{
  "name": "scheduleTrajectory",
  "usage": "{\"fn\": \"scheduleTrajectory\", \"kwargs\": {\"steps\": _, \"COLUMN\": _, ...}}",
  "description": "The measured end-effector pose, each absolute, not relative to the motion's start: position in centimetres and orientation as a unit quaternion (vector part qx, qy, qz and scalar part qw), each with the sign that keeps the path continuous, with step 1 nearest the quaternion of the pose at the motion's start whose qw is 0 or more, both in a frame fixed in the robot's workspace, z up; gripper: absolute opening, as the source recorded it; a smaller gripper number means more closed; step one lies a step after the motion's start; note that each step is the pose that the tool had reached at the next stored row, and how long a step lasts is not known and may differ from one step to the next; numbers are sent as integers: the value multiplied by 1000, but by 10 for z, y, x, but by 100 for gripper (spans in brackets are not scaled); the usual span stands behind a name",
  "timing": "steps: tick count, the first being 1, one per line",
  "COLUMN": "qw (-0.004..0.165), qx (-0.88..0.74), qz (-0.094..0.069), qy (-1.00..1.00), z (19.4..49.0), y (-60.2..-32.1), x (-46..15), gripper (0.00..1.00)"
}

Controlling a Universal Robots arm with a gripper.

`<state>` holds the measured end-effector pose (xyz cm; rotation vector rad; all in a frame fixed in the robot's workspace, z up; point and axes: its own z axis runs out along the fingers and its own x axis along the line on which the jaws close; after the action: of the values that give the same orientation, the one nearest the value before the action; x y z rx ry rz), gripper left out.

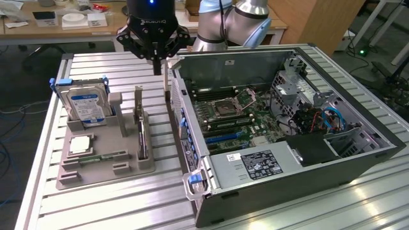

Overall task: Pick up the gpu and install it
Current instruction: 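Reach for the gpu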

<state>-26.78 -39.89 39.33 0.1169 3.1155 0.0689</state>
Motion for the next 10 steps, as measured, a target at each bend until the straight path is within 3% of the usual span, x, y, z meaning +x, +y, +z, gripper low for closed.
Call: {"fn": "scheduleTrajectory", "kwargs": {"steps": 10, "qw": 11, "qx": 38, "qz": 22, "qy": 999, "z": 393, "y": -399, "x": -279, "gripper": 10}}
